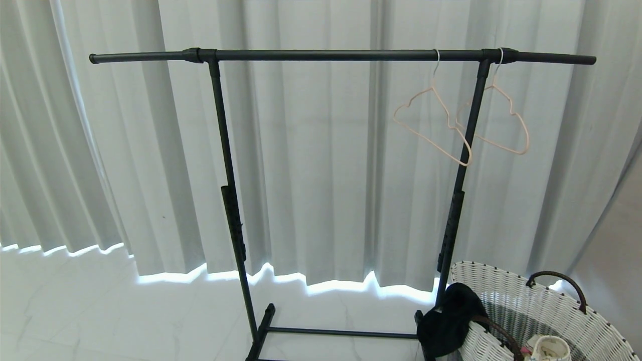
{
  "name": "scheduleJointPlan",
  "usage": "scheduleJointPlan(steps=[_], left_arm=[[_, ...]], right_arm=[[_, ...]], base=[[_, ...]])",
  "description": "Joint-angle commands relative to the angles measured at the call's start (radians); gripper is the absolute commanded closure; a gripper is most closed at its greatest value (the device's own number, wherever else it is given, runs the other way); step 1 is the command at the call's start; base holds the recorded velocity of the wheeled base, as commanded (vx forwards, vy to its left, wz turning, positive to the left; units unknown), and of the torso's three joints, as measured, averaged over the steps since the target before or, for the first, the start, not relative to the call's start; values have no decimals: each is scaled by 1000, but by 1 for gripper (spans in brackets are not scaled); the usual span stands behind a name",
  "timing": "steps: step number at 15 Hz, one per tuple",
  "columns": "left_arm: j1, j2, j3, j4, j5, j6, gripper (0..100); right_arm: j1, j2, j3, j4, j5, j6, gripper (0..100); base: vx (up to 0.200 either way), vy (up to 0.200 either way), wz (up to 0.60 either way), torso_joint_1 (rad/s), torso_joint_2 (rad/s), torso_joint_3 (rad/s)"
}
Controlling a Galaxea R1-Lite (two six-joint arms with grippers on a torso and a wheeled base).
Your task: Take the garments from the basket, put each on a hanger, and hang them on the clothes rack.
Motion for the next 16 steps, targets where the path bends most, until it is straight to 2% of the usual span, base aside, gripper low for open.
scheduleJointPlan(steps=[1, 2, 7, 14, 16], left_arm=[[2, 0, 0, 0, 1, 1, 0], [2, 0, 0, 0, -1, 3, 0], [0, 0, 0, 0, -1, 0, 0], [0, 0, 0, 0, -1, -19, 0], [0, 0, 0, 0, -1, -19, 0]], right_arm=[[2, 9, 0, 0, 0, 0, 0], [2, 9, 0, 0, 0, -2, 0], [2, 8, 0, 0, 0, -5, 0], [-9, -12, -3, -6, 3, -14, 0], [43, 103, -169, 2, 53, 32, 0]], base=[[0, 0, 0, 0, 0, 0], [0, 0, 0, 0, 0, 0], [0, -200, 0, 2, 5, 1], [0, 0, 0, 0, 0, 0], [0, 0, 0, 0, 0, 0]])
